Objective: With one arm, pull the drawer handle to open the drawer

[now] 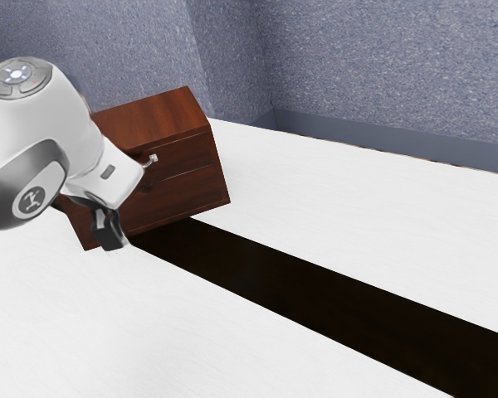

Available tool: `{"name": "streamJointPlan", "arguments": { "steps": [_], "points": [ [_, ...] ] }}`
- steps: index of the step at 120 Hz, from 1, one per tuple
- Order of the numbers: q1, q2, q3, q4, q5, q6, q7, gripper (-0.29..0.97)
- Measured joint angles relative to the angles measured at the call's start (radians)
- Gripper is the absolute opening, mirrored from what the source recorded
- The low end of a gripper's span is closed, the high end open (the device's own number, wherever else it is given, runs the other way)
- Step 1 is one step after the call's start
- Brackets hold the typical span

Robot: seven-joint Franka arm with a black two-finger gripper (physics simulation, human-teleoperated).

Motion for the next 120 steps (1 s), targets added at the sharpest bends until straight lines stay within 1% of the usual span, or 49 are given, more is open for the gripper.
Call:
{"name": "streamJointPlan", "arguments": {
  "steps": [13, 23, 33, 50, 59, 74, 84, 99, 120],
  "points": [
    [0.075, 0.021, -0.002, 0.002, 0.001, 0.078, 0.047, 0.68],
    [0.117, 0.065, -0.002, 0.020, -0.009, 0.142, 0.084, 0.68],
    [0.133, 0.126, -0.002, 0.063, -0.009, 0.189, 0.118, 0.68],
    [0.174, 0.170, 0.000, 0.074, -0.015, 0.269, 0.172, 0.68],
    [0.179, 0.216, -0.004, 0.101, -0.018, 0.299, 0.197, 0.68],
    [0.172, 0.336, -0.008, 0.208, -0.029, 0.326, 0.232, 0.68],
    [0.173, 0.389, -0.007, 0.244, -0.035, 0.336, 0.252, 0.68],
    [0.175, 0.418, -0.001, 0.259, -0.047, 0.343, 0.276, 0.68],
    [0.172, 0.457, 0.015, 0.285, -0.092, 0.340, 0.283, 0.68]
  ]
}}
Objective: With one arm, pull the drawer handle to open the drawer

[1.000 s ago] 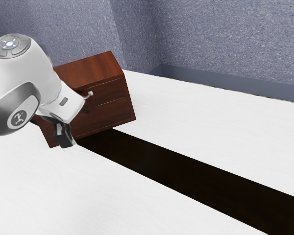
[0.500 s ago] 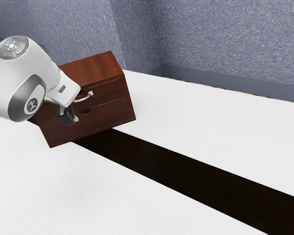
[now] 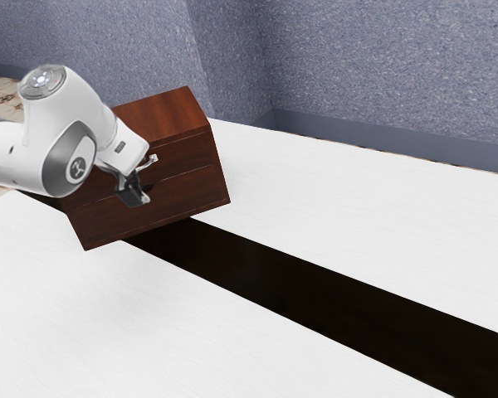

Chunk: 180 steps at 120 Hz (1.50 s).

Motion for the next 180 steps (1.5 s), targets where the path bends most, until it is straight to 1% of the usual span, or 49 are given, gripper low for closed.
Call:
{"name": "streamJointPlan", "arguments": {
  "steps": [10, 27, 41, 54, 68, 85, 102, 110, 127, 139, 156, 160, 180],
  "points": [
    [-0.001, 0.010, 0.014, 0.013, 0.002, -0.027, -0.011, 0.68],
    [0.016, 0.029, 0.017, 0.033, 0.039, -0.073, -0.028, 0.68],
    [0.004, 0.059, 0.013, 0.070, 0.100, -0.118, -0.054, 0.68],
    [-0.005, 0.075, 0.012, 0.087, 0.128, -0.140, -0.079, 0.68],
    [-0.006, 0.085, 0.011, 0.100, 0.136, -0.152, -0.104, 0.68],
    [-0.006, 0.092, 0.011, 0.115, 0.128, -0.159, -0.146, 0.68],
    [-0.012, 0.074, 0.007, 0.122, 0.125, -0.161, -0.178, 0.68],
    [-0.019, 0.071, 0.007, 0.118, 0.138, -0.150, -0.191, 0.68],
    [-0.023, 0.072, 0.009, 0.110, 0.201, -0.095, -0.221, 0.68],
    [-0.026, 0.083, 0.011, 0.097, 0.227, -0.055, -0.244, 0.68],
    [-0.039, 0.085, 0.017, 0.086, 0.238, -0.009, -0.282, 0.68],
    [-0.045, 0.082, 0.031, 0.077, 0.239, -0.004, -0.290, 0.68],
    [-0.032, 0.090, 0.053, 0.067, 0.241, 0.015, -0.325, 0.68]
  ]
}}
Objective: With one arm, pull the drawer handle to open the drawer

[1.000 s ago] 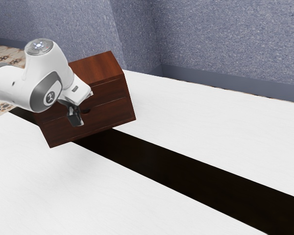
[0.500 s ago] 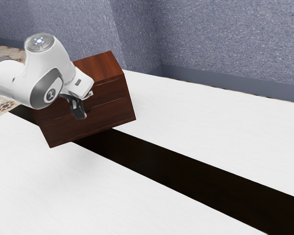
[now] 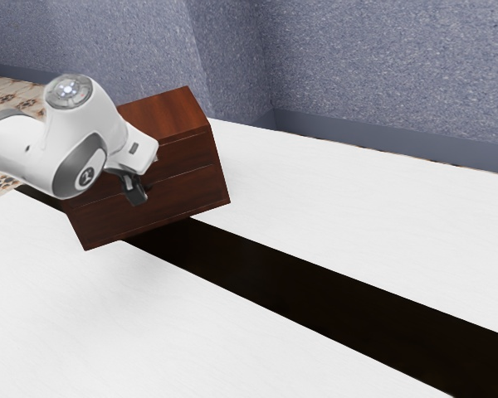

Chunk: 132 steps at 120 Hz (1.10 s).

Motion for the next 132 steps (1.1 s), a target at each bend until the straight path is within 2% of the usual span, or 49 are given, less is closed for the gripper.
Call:
{"name": "streamJointPlan", "arguments": {
  "steps": [58, 132],
  "points": [
    [-0.006, 0.034, 0.001, -0.002, 0.004, 0.021, -0.062, 0.68],
    [-0.019, -0.074, -0.010, -0.132, 0.016, 0.036, -0.100, 0.66]
  ]
}}
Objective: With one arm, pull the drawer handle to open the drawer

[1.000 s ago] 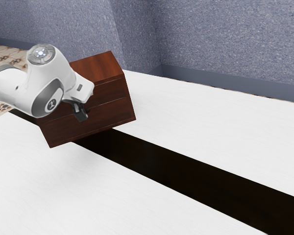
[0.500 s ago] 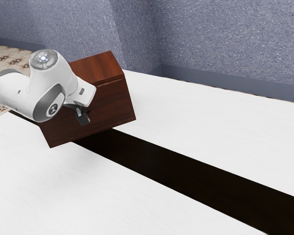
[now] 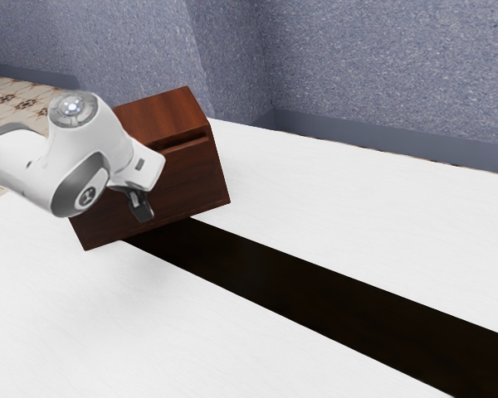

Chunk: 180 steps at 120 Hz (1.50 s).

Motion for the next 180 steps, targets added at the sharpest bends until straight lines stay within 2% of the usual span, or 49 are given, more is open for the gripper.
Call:
{"name": "streamJointPlan", "arguments": {
  "steps": [48, 69, 130, 180],
  "points": [
    [-0.027, -0.121, -0.020, -0.144, 0.001, 0.019, -0.028, 0.68],
    [-0.018, -0.170, -0.036, -0.199, -0.001, 0.033, -0.042, 0.65],
    [-0.009, -0.255, -0.098, -0.299, -0.003, 0.059, -0.087, 0.70],
    [-0.016, -0.326, -0.117, -0.379, 0.000, 0.069, -0.127, 0.68]
  ]
}}
